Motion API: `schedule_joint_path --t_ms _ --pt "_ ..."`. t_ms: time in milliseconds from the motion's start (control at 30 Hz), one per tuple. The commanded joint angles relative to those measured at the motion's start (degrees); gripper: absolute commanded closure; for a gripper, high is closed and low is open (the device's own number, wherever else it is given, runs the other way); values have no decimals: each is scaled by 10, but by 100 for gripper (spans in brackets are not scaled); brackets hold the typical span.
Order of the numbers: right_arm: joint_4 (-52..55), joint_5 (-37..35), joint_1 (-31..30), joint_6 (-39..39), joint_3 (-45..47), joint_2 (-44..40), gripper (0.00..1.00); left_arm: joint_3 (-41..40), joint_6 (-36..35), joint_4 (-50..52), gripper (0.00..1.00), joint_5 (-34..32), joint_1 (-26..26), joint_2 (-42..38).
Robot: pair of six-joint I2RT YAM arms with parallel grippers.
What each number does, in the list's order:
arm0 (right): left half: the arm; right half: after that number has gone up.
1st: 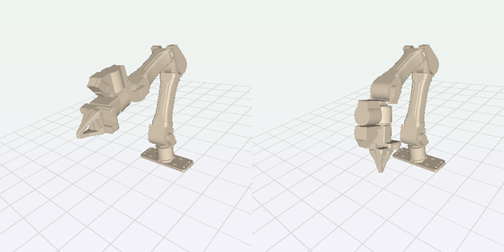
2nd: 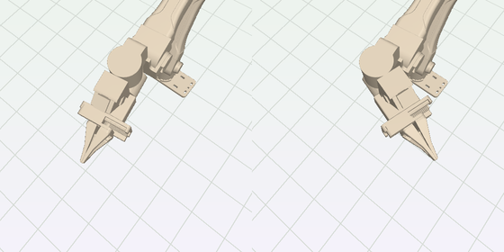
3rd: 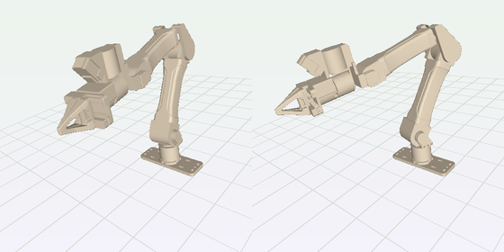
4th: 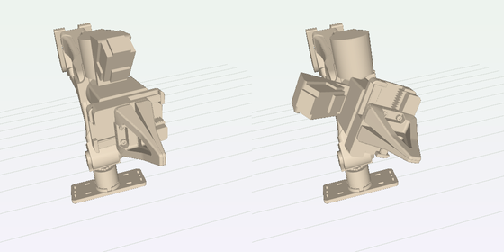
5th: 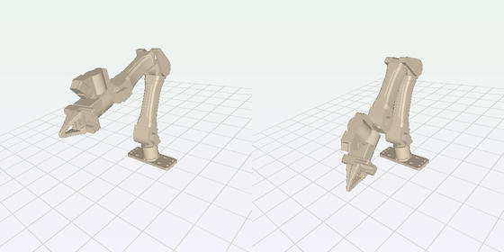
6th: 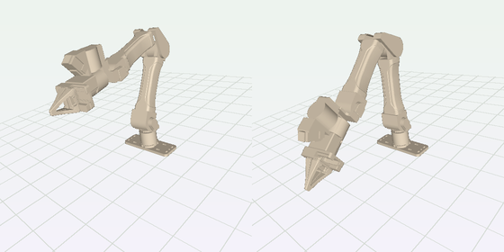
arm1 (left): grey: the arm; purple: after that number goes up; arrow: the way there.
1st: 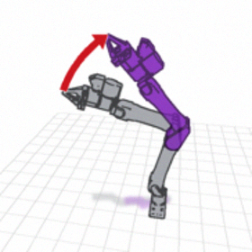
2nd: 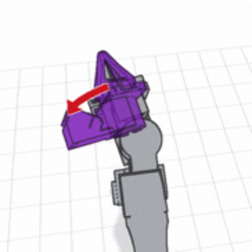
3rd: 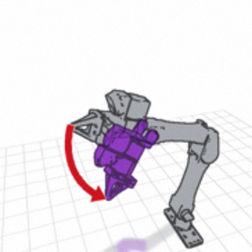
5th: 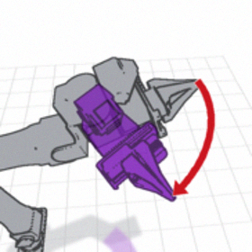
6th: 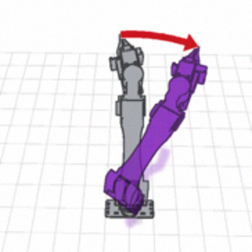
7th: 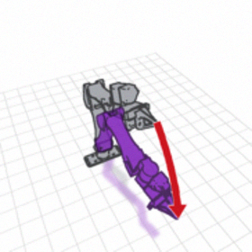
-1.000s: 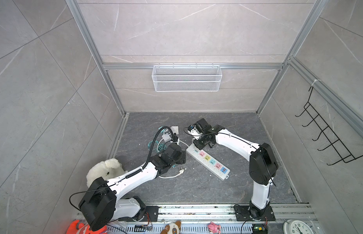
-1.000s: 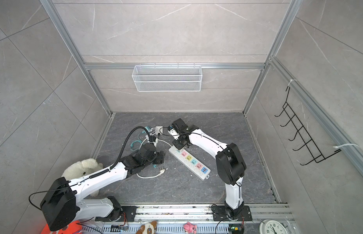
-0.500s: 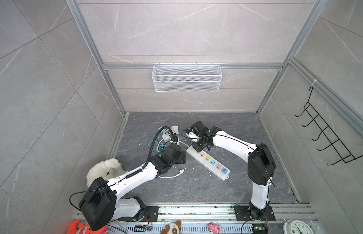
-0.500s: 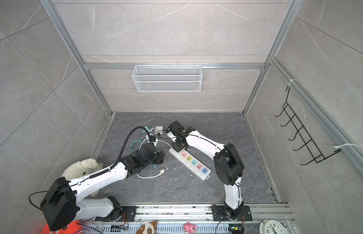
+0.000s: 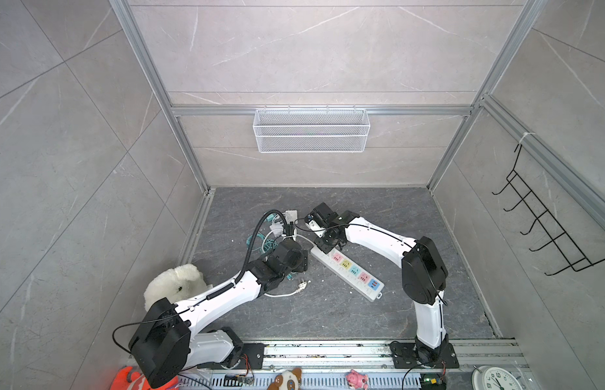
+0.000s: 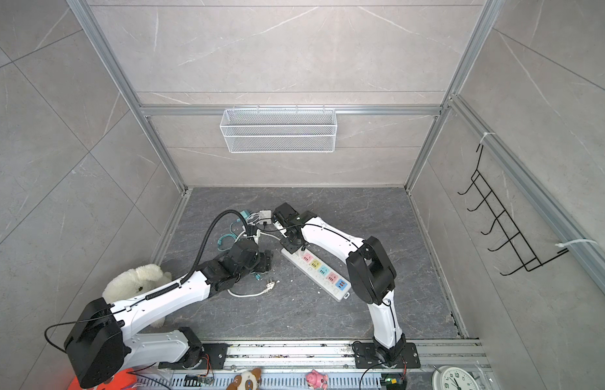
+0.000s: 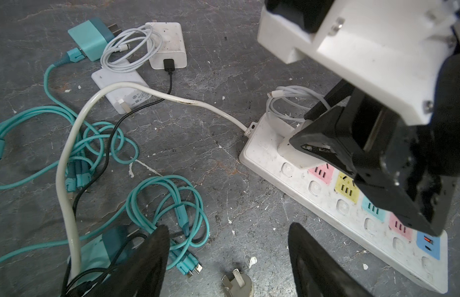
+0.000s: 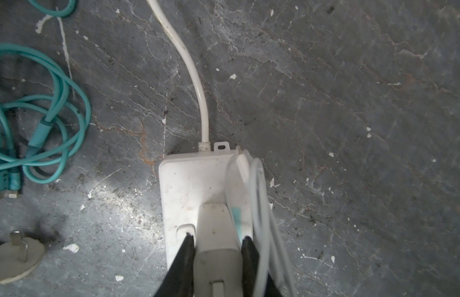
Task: Insert plugs into power strip
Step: Insert the plug into the socket.
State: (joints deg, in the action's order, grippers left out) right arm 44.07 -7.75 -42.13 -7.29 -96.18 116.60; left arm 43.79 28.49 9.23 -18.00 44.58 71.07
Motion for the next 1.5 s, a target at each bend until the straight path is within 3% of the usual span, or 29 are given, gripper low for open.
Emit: schedule_joint_path --t_ms 0,300,633,767,1133,1467 --pt "21 26 -9 19 55 22 100 -5 -1 7 24 -21 -5 -24" --pt "-23 37 -10 41 105 -19 99 -4 29 53 22 -59 -32 -31" --pt "-36 57 -1 39 90 -31 78 -8 91 127 16 -84 -104 -40" --pt "-40 72 3 36 75 -44 70 -7 92 144 16 -66 -133 -51" --pt "-75 114 6 55 115 -106 52 2 102 161 16 -59 -163 -19" --pt "-87 93 15 64 158 -156 45 24 99 150 15 -64 -171 9"
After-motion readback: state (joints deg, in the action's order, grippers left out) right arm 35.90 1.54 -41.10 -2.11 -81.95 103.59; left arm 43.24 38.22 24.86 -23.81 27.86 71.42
